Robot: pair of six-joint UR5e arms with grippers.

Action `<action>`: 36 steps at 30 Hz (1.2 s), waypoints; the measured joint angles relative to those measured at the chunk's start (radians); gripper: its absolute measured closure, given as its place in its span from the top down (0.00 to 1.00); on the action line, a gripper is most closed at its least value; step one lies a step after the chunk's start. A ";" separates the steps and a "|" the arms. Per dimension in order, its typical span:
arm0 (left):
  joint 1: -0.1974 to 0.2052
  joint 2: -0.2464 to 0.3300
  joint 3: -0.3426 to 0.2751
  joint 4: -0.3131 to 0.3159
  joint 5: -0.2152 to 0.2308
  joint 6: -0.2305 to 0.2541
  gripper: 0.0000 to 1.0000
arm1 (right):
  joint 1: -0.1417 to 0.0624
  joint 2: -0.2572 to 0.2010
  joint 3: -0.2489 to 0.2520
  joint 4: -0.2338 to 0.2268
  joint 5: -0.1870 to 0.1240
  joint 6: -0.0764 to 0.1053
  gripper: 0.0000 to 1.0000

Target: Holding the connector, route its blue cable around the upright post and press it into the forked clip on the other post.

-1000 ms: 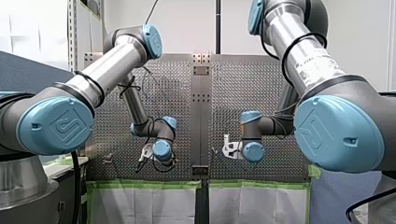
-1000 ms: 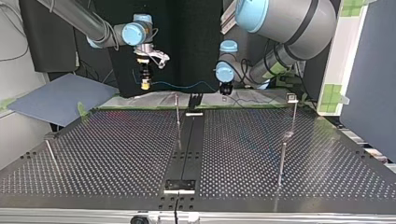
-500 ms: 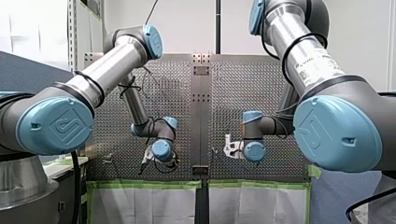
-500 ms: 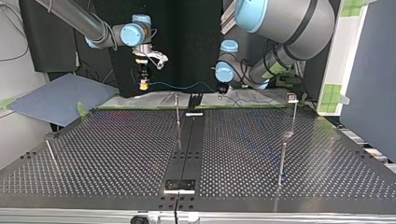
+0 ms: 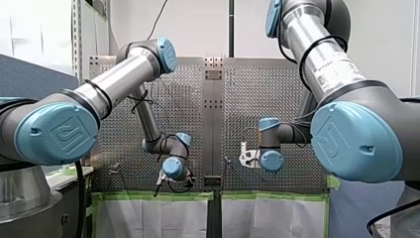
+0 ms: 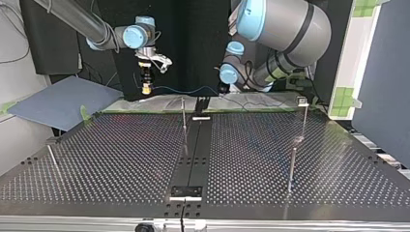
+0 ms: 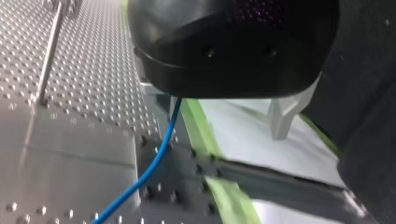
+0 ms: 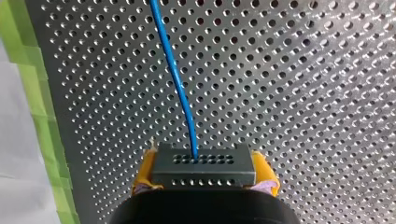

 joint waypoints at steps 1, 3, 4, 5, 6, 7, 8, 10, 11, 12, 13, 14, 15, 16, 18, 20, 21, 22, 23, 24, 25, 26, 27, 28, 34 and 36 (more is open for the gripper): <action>-0.002 0.000 0.000 0.001 0.009 -0.009 1.00 | -0.001 0.000 0.000 -0.003 0.000 0.000 0.00; -0.004 0.000 0.000 0.002 0.030 -0.030 1.00 | -0.004 0.000 0.000 -0.007 0.000 0.000 0.00; -0.005 0.000 0.000 0.003 0.039 -0.038 1.00 | -0.005 0.000 0.000 -0.008 0.000 0.000 0.00; -0.006 0.000 0.000 0.003 0.048 -0.046 1.00 | -0.006 0.000 0.000 -0.008 0.000 -0.001 0.00; -0.007 0.000 0.000 0.003 0.060 -0.052 1.00 | -0.007 0.000 0.000 -0.008 0.000 -0.001 0.00; -0.008 0.000 0.000 0.004 0.069 -0.056 1.00 | -0.009 0.000 0.000 -0.008 0.000 -0.001 0.00; -0.009 0.000 0.000 0.004 0.077 -0.058 1.00 | -0.010 0.000 0.000 -0.008 0.000 -0.002 0.00; -0.011 0.000 0.000 0.004 0.096 -0.063 1.00 | -0.013 0.000 0.000 -0.008 0.000 -0.003 0.00; -0.012 0.000 0.000 0.004 0.103 -0.064 1.00 | -0.015 0.000 0.000 -0.007 0.000 -0.004 0.00; -0.013 0.000 0.000 0.004 0.113 -0.067 1.00 | -0.017 0.000 0.000 -0.007 0.000 -0.006 0.00; -0.014 0.000 0.000 0.004 0.119 -0.069 1.00 | -0.019 0.000 0.000 -0.007 0.000 -0.008 0.00; -0.015 0.000 0.000 0.004 0.126 -0.072 1.00 | -0.022 0.001 0.000 -0.006 0.000 -0.011 0.00; -0.015 0.000 -0.001 0.004 0.135 -0.075 1.00 | -0.024 0.001 0.000 -0.004 0.000 -0.014 0.00; -0.016 0.000 -0.001 0.005 0.141 -0.077 1.00 | -0.026 0.001 0.000 -0.003 0.000 -0.017 0.00; -0.016 0.000 -0.001 0.008 0.158 -0.080 1.00 | -0.029 0.002 0.000 0.001 0.000 -0.023 0.00; -0.016 0.000 -0.001 0.011 0.175 -0.085 1.00 | -0.031 0.002 0.000 0.004 -0.001 -0.028 0.00; -0.016 0.001 -0.001 0.015 0.185 -0.089 1.00 | -0.032 0.002 0.000 0.006 -0.001 -0.029 0.00; -0.016 0.002 -0.001 0.019 0.193 -0.092 1.00 | -0.032 0.003 0.001 0.008 -0.002 -0.031 0.00; -0.016 0.003 -0.001 0.024 0.201 -0.097 1.00 | -0.032 0.003 0.001 0.010 -0.003 -0.032 0.00; -0.017 0.005 -0.001 0.032 0.211 -0.105 1.00 | -0.032 0.004 0.001 0.012 -0.003 -0.033 0.00; -0.017 0.007 -0.001 0.038 0.219 -0.111 1.00 | -0.032 0.004 0.001 0.014 -0.004 -0.035 0.00; -0.018 0.010 -0.002 0.045 0.226 -0.117 1.00 | -0.032 0.004 0.001 0.016 -0.004 -0.036 0.00; -0.018 0.015 -0.002 0.054 0.236 -0.126 1.00 | -0.032 0.005 0.001 0.018 -0.006 -0.037 0.00; -0.019 0.020 -0.002 0.061 0.244 -0.133 1.00 | -0.032 0.005 0.001 0.019 -0.007 -0.039 0.00; -0.029 0.044 -0.002 0.112 0.295 -0.183 1.00 | -0.031 0.008 0.001 0.021 -0.016 -0.046 0.00; -0.033 0.047 -0.002 0.131 0.314 -0.203 1.00 | -0.032 0.009 0.001 0.019 -0.018 -0.046 0.00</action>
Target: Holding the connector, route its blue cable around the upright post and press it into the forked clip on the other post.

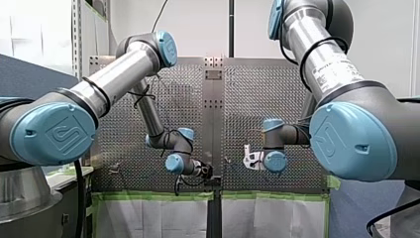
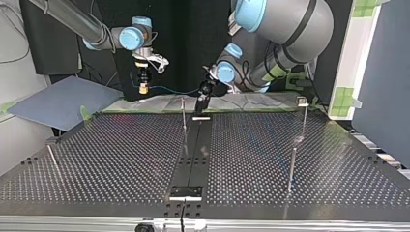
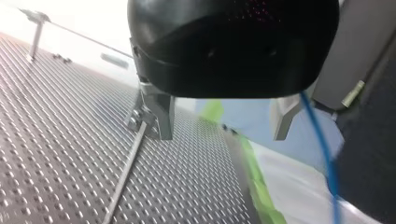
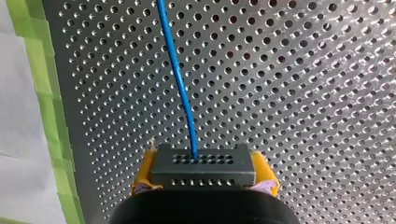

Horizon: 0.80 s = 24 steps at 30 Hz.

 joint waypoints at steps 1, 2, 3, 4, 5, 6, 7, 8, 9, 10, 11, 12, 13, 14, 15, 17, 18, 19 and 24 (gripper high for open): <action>-0.001 0.001 -0.001 0.009 0.006 -0.009 1.00 | 0.000 0.002 0.000 -0.001 -0.001 0.000 0.00; -0.002 0.001 -0.002 0.019 0.009 -0.019 1.00 | -0.001 0.006 0.000 -0.005 -0.004 0.000 0.00; -0.003 0.001 -0.003 0.031 0.009 -0.031 1.00 | -0.001 0.011 0.000 -0.008 -0.006 0.000 0.00; -0.004 0.001 -0.004 0.040 0.008 -0.040 1.00 | -0.002 0.016 0.000 -0.012 -0.007 0.000 0.00; -0.005 0.001 -0.005 0.049 0.005 -0.049 1.00 | -0.002 0.024 0.000 -0.019 -0.008 0.000 0.00; -0.005 0.001 -0.007 0.059 -0.001 -0.061 1.00 | -0.003 0.030 0.000 -0.024 -0.009 0.000 0.00; -0.006 0.001 -0.009 0.064 -0.006 -0.069 1.00 | -0.003 0.035 0.000 -0.028 -0.010 0.001 0.00; -0.005 0.002 -0.011 0.068 -0.012 -0.077 1.00 | -0.005 0.040 0.000 -0.032 -0.010 0.002 0.00; -0.005 0.002 -0.013 0.071 -0.020 -0.085 1.00 | -0.006 0.043 -0.001 -0.035 -0.010 0.003 0.00; -0.005 0.002 -0.014 0.073 -0.027 -0.089 1.00 | -0.008 0.045 -0.001 -0.038 -0.011 0.003 0.00; -0.005 0.002 -0.015 0.074 -0.033 -0.092 1.00 | -0.011 0.047 -0.002 -0.041 -0.011 0.004 0.00; -0.005 0.002 -0.019 0.075 -0.041 -0.094 1.00 | -0.014 0.047 -0.004 -0.042 -0.012 0.004 0.00; -0.004 0.002 -0.023 0.076 -0.048 -0.095 1.00 | -0.016 0.048 -0.005 -0.043 -0.012 0.003 0.00; -0.004 0.002 -0.027 0.078 -0.054 -0.096 1.00 | -0.020 0.049 -0.007 -0.044 -0.013 0.003 0.00; -0.004 0.002 -0.033 0.079 -0.064 -0.096 1.00 | -0.023 0.049 -0.010 -0.045 -0.014 0.002 0.00; -0.005 0.002 -0.038 0.081 -0.080 -0.096 1.00 | -0.028 0.050 -0.015 -0.045 -0.020 0.001 0.00; -0.007 0.002 -0.040 0.081 -0.090 -0.095 1.00 | -0.030 0.051 -0.018 -0.045 -0.024 0.000 0.00; -0.008 0.002 -0.041 0.081 -0.098 -0.095 1.00 | -0.032 0.051 -0.020 -0.045 -0.029 0.000 0.00; -0.016 0.002 -0.042 0.086 -0.147 -0.093 1.00 | -0.038 0.058 -0.026 -0.046 -0.045 -0.007 0.00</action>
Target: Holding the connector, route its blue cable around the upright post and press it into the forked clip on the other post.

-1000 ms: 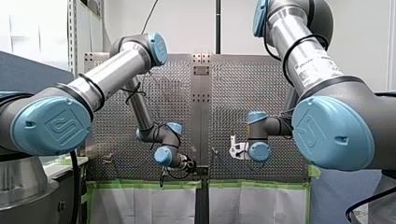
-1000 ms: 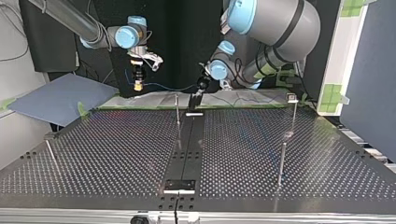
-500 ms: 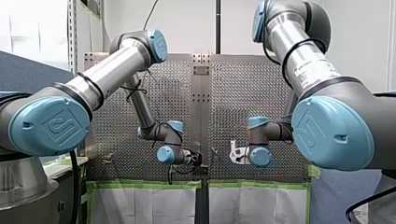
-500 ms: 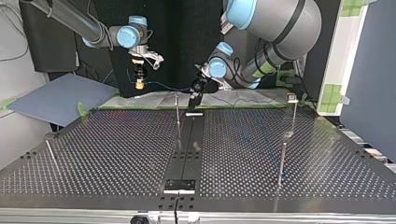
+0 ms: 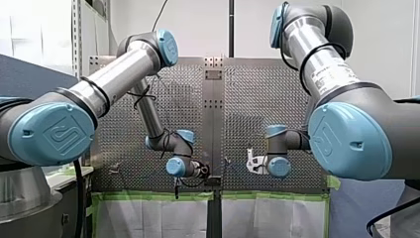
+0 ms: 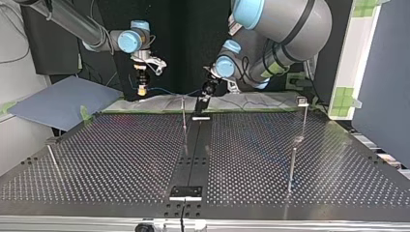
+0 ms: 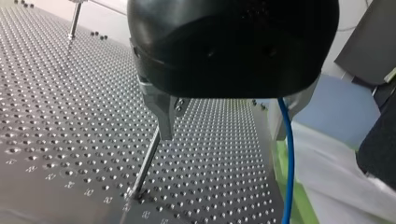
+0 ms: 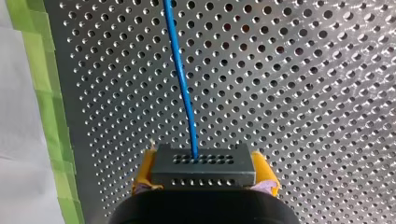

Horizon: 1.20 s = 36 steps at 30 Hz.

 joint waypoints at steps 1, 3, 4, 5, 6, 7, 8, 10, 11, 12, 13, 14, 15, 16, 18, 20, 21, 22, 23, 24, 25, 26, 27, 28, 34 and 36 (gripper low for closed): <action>-0.001 0.000 0.000 0.002 -0.008 0.000 1.00 | 0.000 0.003 -0.001 0.000 -0.004 -0.003 0.00; -0.004 0.000 0.000 0.005 -0.027 0.000 1.00 | 0.000 0.018 -0.006 0.000 -0.012 -0.011 0.00; -0.006 0.000 0.000 0.006 -0.034 0.000 1.00 | 0.001 0.025 -0.007 0.000 -0.015 -0.013 0.00; -0.006 0.000 0.000 0.007 -0.042 0.000 1.00 | 0.002 0.036 -0.009 -0.001 -0.017 -0.016 0.00; -0.007 0.000 0.000 0.007 -0.052 0.001 1.00 | 0.003 0.044 -0.010 -0.002 -0.019 -0.017 0.00; -0.008 0.000 0.000 0.007 -0.060 0.001 1.00 | 0.003 0.051 -0.010 -0.003 -0.020 -0.018 0.00; -0.009 0.000 0.000 0.007 -0.069 0.001 1.00 | 0.004 0.058 -0.011 -0.006 -0.021 -0.018 0.00; -0.011 0.000 0.000 0.006 -0.089 0.001 1.00 | 0.004 0.064 -0.012 -0.011 -0.023 -0.018 0.00; -0.012 0.000 0.000 0.006 -0.098 0.001 1.00 | 0.003 0.067 -0.013 -0.014 -0.024 -0.018 0.00; -0.013 0.000 0.000 0.005 -0.110 0.001 1.00 | 0.003 0.070 -0.014 -0.016 -0.025 -0.018 0.00; -0.014 0.000 0.000 0.005 -0.120 0.001 1.00 | 0.004 0.072 -0.016 -0.017 -0.027 -0.019 0.00; -0.015 0.000 0.000 0.005 -0.130 0.002 1.00 | 0.004 0.077 -0.019 -0.017 -0.030 -0.020 0.00; -0.017 0.000 0.000 0.004 -0.143 0.002 1.00 | 0.004 0.081 -0.022 -0.017 -0.032 -0.020 0.00; -0.019 0.000 0.000 0.004 -0.152 0.003 1.00 | 0.005 0.085 -0.025 -0.016 -0.035 -0.020 0.00; -0.024 -0.001 0.000 0.004 -0.172 0.006 1.00 | 0.007 0.096 -0.034 -0.013 -0.041 -0.023 0.00; -0.029 -0.001 0.000 0.004 -0.188 0.012 1.00 | 0.009 0.109 -0.045 -0.011 -0.049 -0.024 0.00; -0.034 0.000 0.000 0.004 -0.198 0.019 1.00 | 0.010 0.116 -0.049 -0.010 -0.052 -0.024 0.00; -0.037 -0.001 0.000 0.004 -0.205 0.024 1.00 | 0.011 0.123 -0.052 -0.009 -0.056 -0.025 0.00; -0.040 -0.001 0.000 0.004 -0.212 0.030 1.00 | 0.013 0.131 -0.056 -0.008 -0.061 -0.025 0.00; -0.045 -0.001 0.000 0.004 -0.222 0.038 1.00 | 0.014 0.135 -0.059 -0.008 -0.065 -0.025 0.00; -0.049 -0.001 0.000 0.004 -0.229 0.044 1.00 | 0.016 0.138 -0.062 -0.008 -0.069 -0.026 0.00; -0.053 -0.001 -0.001 0.005 -0.236 0.049 1.00 | 0.018 0.141 -0.065 -0.007 -0.075 -0.026 0.00; -0.059 -0.001 0.000 0.007 -0.245 0.053 1.00 | 0.021 0.143 -0.068 -0.007 -0.080 -0.028 0.00; -0.064 -0.001 0.000 0.009 -0.253 0.056 1.00 | 0.023 0.144 -0.070 -0.007 -0.084 -0.030 0.00; -0.112 -0.001 0.000 0.039 -0.304 0.058 1.00 | 0.030 0.147 -0.075 -0.005 -0.094 -0.041 0.00; -0.130 -0.001 0.000 0.049 -0.324 0.056 1.00 | 0.031 0.148 -0.075 -0.004 -0.094 -0.042 0.00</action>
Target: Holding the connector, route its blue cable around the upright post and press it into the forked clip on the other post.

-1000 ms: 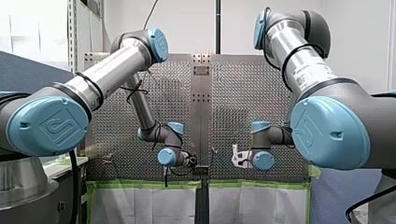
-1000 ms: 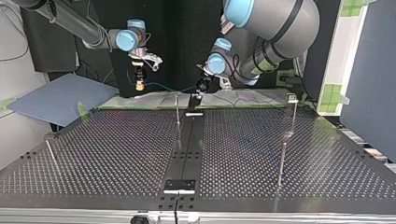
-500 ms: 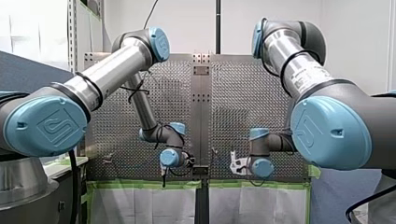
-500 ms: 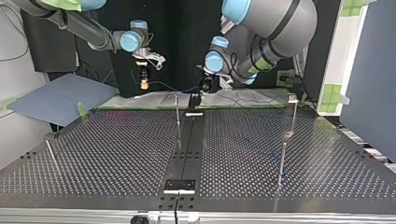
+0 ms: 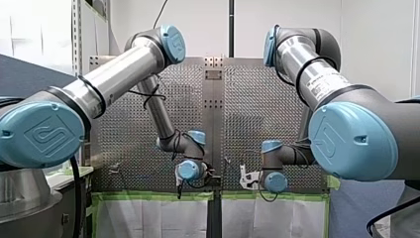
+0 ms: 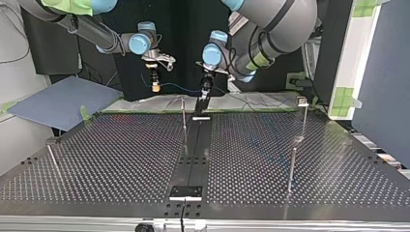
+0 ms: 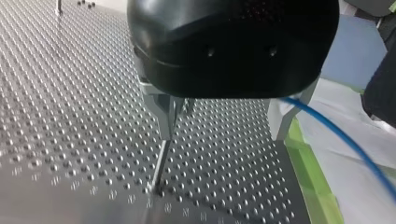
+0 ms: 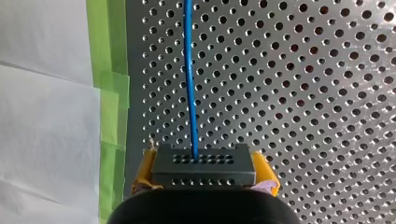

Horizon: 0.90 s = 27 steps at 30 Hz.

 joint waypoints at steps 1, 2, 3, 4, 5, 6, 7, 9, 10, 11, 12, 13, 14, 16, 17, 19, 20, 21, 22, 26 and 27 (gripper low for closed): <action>-0.006 0.000 0.000 0.003 -0.008 0.000 1.00 | 0.000 0.000 0.000 0.000 0.000 0.000 0.00; -0.011 0.000 0.000 0.004 -0.017 0.000 1.00 | 0.001 0.000 0.000 0.001 0.000 0.000 0.00; -0.015 0.000 0.000 0.005 -0.027 0.000 1.00 | 0.002 0.001 -0.001 0.001 0.000 0.000 0.00; -0.017 0.000 0.000 0.005 -0.034 0.000 1.00 | 0.002 0.001 -0.001 0.002 0.000 0.000 0.00; -0.019 0.000 0.000 0.005 -0.042 0.000 1.00 | 0.003 0.001 0.000 0.002 0.000 -0.001 0.00; -0.020 0.000 0.000 0.004 -0.052 0.001 1.00 | 0.004 0.001 -0.001 0.003 0.000 -0.001 0.00; -0.021 0.000 0.000 0.004 -0.059 0.001 1.00 | 0.005 0.001 -0.001 0.003 0.000 -0.001 0.00; -0.022 0.000 0.000 0.004 -0.078 0.002 1.00 | 0.007 0.001 -0.001 0.006 0.000 -0.001 0.00; -0.023 0.000 0.000 0.004 -0.086 0.002 1.00 | 0.008 0.001 -0.001 0.007 0.000 -0.001 0.00; -0.023 0.000 0.000 0.004 -0.094 0.002 1.00 | 0.009 0.001 -0.002 0.009 0.000 0.000 0.00; -0.023 0.000 0.000 0.004 -0.104 0.003 1.00 | 0.010 0.000 -0.003 0.011 0.000 0.000 0.00; -0.023 0.000 0.000 0.004 -0.112 0.003 1.00 | 0.010 0.000 -0.005 0.013 0.000 0.000 0.00; -0.023 0.000 0.000 0.004 -0.119 0.005 1.00 | 0.011 0.000 -0.008 0.018 -0.001 -0.001 0.00; -0.025 0.000 0.000 0.004 -0.135 0.014 1.00 | 0.014 0.000 -0.013 0.027 -0.003 -0.001 0.00; -0.025 0.000 0.000 0.004 -0.143 0.020 1.00 | 0.015 0.000 -0.016 0.034 -0.007 -0.002 0.00; -0.026 0.000 0.000 0.004 -0.161 0.036 1.00 | 0.018 0.000 -0.019 0.044 -0.014 -0.003 0.00; -0.026 0.000 0.000 0.003 -0.169 0.043 1.00 | 0.020 0.000 -0.020 0.049 -0.018 -0.004 0.00; -0.027 0.000 0.000 0.003 -0.179 0.052 1.00 | 0.021 0.000 -0.020 0.052 -0.019 -0.005 0.00; -0.028 -0.001 0.000 0.003 -0.185 0.058 1.00 | 0.022 0.000 -0.020 0.055 -0.021 -0.007 0.00; -0.034 -0.001 0.000 0.003 -0.217 0.089 1.00 | 0.026 0.000 -0.021 0.063 -0.021 -0.021 0.00; -0.036 -0.001 0.000 0.003 -0.228 0.096 1.00 | 0.027 -0.001 -0.021 0.064 -0.021 -0.024 0.00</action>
